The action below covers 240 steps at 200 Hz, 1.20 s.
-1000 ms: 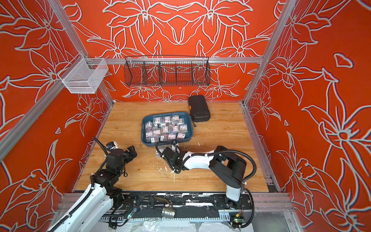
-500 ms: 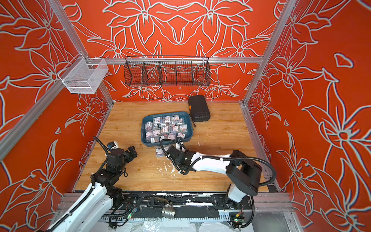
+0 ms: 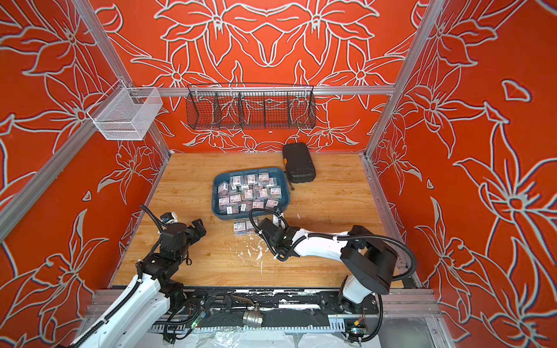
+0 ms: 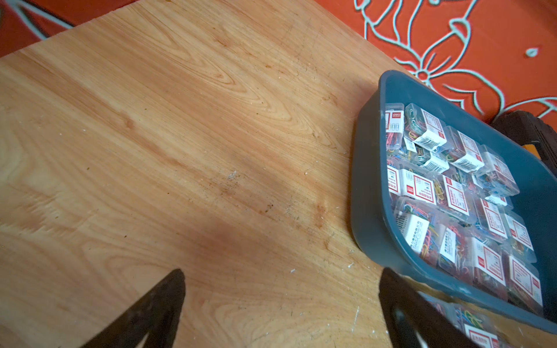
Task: Take the paper clips out of the storage box
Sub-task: Place the boxed paper clips at the center of the board, then pick up the boxed paper clips from the storage box.
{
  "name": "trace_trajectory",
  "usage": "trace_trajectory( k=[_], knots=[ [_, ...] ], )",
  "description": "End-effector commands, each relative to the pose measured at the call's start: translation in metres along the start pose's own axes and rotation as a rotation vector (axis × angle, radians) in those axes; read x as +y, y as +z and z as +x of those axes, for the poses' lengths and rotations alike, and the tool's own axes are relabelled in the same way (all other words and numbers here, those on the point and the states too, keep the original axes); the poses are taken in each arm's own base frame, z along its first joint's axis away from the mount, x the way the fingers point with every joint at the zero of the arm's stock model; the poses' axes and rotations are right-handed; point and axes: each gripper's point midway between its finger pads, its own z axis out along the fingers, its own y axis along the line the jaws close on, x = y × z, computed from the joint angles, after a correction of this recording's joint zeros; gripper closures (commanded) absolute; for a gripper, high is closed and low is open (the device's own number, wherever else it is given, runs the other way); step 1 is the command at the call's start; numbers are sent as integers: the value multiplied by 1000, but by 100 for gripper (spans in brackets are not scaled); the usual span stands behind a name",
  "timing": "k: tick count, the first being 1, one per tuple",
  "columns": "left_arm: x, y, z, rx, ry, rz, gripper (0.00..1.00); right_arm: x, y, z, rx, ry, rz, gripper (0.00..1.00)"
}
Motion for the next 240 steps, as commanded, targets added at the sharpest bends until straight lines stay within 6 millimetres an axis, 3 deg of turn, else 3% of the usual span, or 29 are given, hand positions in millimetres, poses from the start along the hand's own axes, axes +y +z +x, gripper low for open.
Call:
trace_trajectory(
  k=[1, 78, 117, 166, 196, 240],
  knots=[
    [-3, -1, -8, -28, -14, 7, 3, 9, 9, 5, 29, 27, -17, 59],
    [-5, -1, -9, -33, -7, 16, 3, 21, 32, 4, 64, 23, -1, 59],
    [-6, -1, -9, -32, -6, 22, 3, 19, 30, -3, 59, 23, 20, 59],
    [-5, -1, -9, -32, -6, 20, 2, 7, 5, -17, 38, 21, 29, 53],
    [-2, 0, -9, -33, -13, 4, 3, -2, -22, -30, 30, 11, 21, 39],
    [-4, 0, -10, -33, -11, 5, 3, -21, -65, -68, -75, 69, 24, 23]
  ],
)
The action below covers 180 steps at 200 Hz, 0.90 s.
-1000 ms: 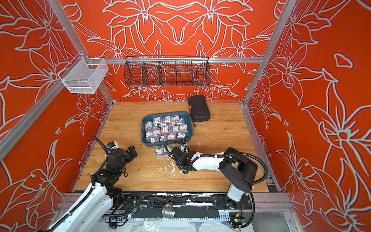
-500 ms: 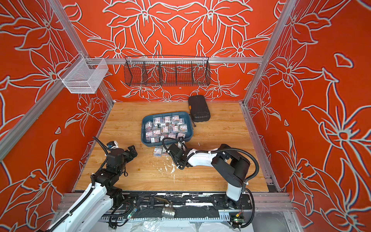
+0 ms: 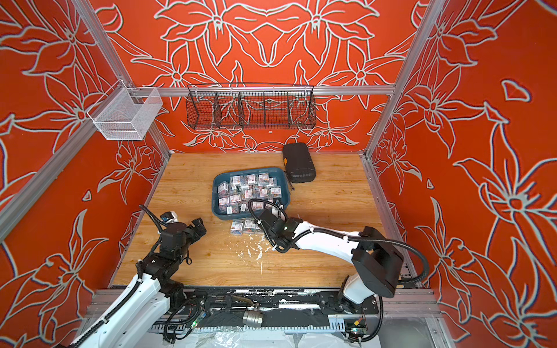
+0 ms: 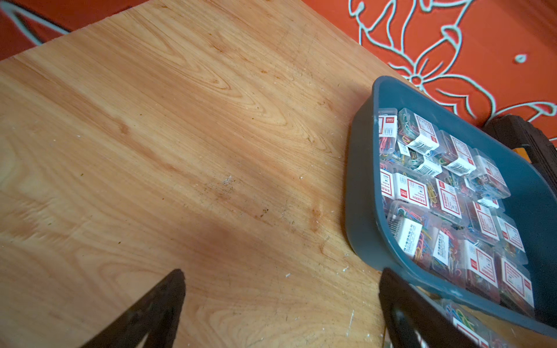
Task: Take the paper clips out of the storage box
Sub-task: Pick up the boxed paper clips from the storage box.
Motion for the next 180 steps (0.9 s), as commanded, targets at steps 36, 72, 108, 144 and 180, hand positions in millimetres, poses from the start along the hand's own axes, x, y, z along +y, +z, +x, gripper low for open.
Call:
trace_trajectory(
  k=[36, 72, 108, 144, 180],
  knots=[
    [-1, 1, -5, -12, -5, -11, 3, -27, -52, -54, -270, 85, -34, 17],
    [0, 1, -5, -9, -5, -18, 2, -16, -77, -80, -349, 69, -236, 2],
    [3, 0, -5, -9, -13, -27, 2, -29, -70, -107, -341, 57, -151, 2],
    [4, -1, -6, -16, -20, -32, 3, -13, -46, -140, -322, -20, -105, 17],
    [2, 1, -5, -11, -11, -25, 3, 13, 5, -166, -218, -65, -132, 24]
  ],
)
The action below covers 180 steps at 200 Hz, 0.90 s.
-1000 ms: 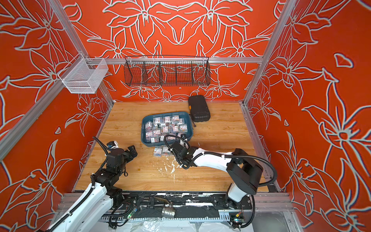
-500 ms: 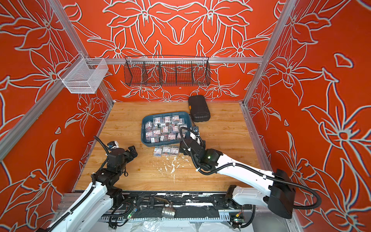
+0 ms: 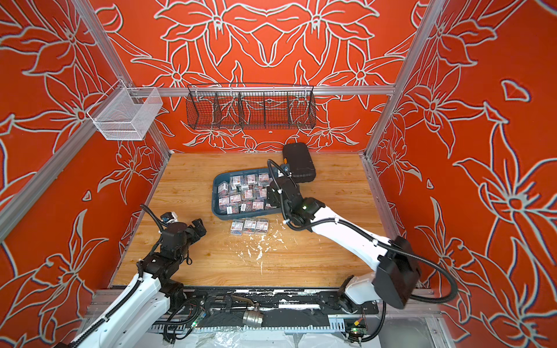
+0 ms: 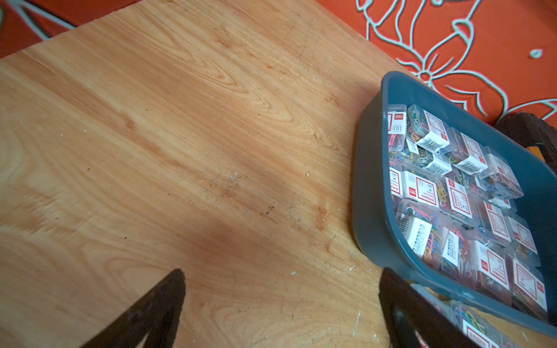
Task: Take the paper clips out of the storage box
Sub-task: Pick up the boxed paper clips from the storage box.
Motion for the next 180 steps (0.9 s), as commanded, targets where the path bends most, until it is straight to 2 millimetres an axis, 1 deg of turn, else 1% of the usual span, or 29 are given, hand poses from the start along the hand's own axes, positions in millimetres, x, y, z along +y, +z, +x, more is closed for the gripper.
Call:
trace_trajectory(
  k=[1, 21, 33, 42, 44, 57, 61, 78, 96, 104, 116, 127, 146, 157, 180],
  knots=[
    [-2, -1, -8, -21, -12, -4, 3, 12, 33, -1, 81, -59, -35, 24],
    [-2, 0, -8, -16, -10, -8, 3, 19, 67, 0, 159, -72, -38, 29],
    [-3, 1, -8, -14, -10, -9, 3, 20, 88, 8, 221, -75, -34, 32],
    [-3, 1, -8, -12, -8, -9, 2, 22, 100, 10, 251, -71, -42, 33],
    [-3, 1, -7, -10, -7, -8, 2, 22, 106, 13, 268, -74, -42, 33],
    [-3, 1, -8, -12, -9, -9, 3, 24, 122, 19, 306, -84, -46, 33],
    [-3, 1, -8, -12, -9, -10, 2, 24, 129, 23, 324, -92, -45, 33],
    [-3, 2, -8, -12, -10, -12, 3, 27, 145, 29, 356, -110, -51, 34],
    [-2, 2, -8, -12, -11, -19, 3, 26, 162, 36, 394, -109, -63, 34],
    [-1, 2, -7, -11, -10, -21, 3, 26, 167, 36, 406, -105, -65, 34],
    [-2, 2, -7, -9, -10, -21, 2, 19, 174, 41, 430, -101, -53, 34],
    [-3, 2, -8, -8, -9, -18, 2, 16, 182, 44, 440, -95, -59, 32],
    [-2, 3, -7, -6, -9, -22, 3, 16, 194, 53, 470, -97, -75, 30],
    [-3, 3, -8, -6, -9, -21, 3, 18, 199, 61, 496, -107, -80, 31],
    [-2, 3, -7, -4, -8, -22, 3, 19, 212, 70, 515, -110, -86, 31]
  ],
)
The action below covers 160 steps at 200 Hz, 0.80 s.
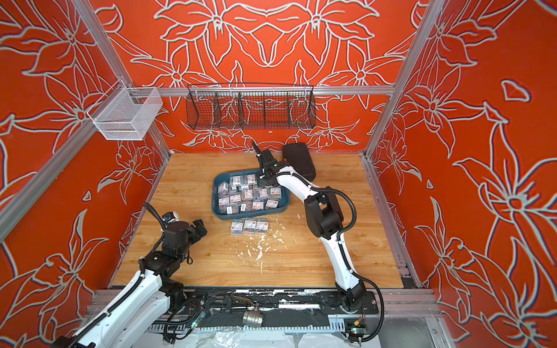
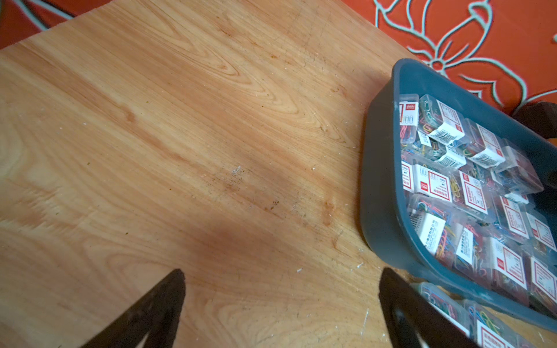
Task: Take the paper clips out of the storage box
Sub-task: Pick up the boxed paper clips from the storage box.
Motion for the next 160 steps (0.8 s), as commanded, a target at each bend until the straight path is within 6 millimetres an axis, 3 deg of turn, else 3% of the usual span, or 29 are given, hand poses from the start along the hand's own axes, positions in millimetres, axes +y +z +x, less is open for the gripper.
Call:
trace_trajectory(
  k=[1, 40, 72, 140, 160],
  knots=[
    [-4, -2, -13, -33, -22, 2, 3, -1, 25, 20, 88, -27, -13, 31],
    [-5, -2, -13, -30, -20, 2, 3, -3, 44, 16, 103, -32, 7, 31],
    [-5, -1, -12, -27, -18, -1, 2, -9, 53, 13, 106, -25, 37, 37],
    [-6, 0, -13, -24, -16, -3, 3, -14, 50, 5, 78, -24, 73, 37],
    [-6, 0, -13, -24, -15, -5, 3, -12, 43, 2, 72, -21, 63, 44]
  ],
)
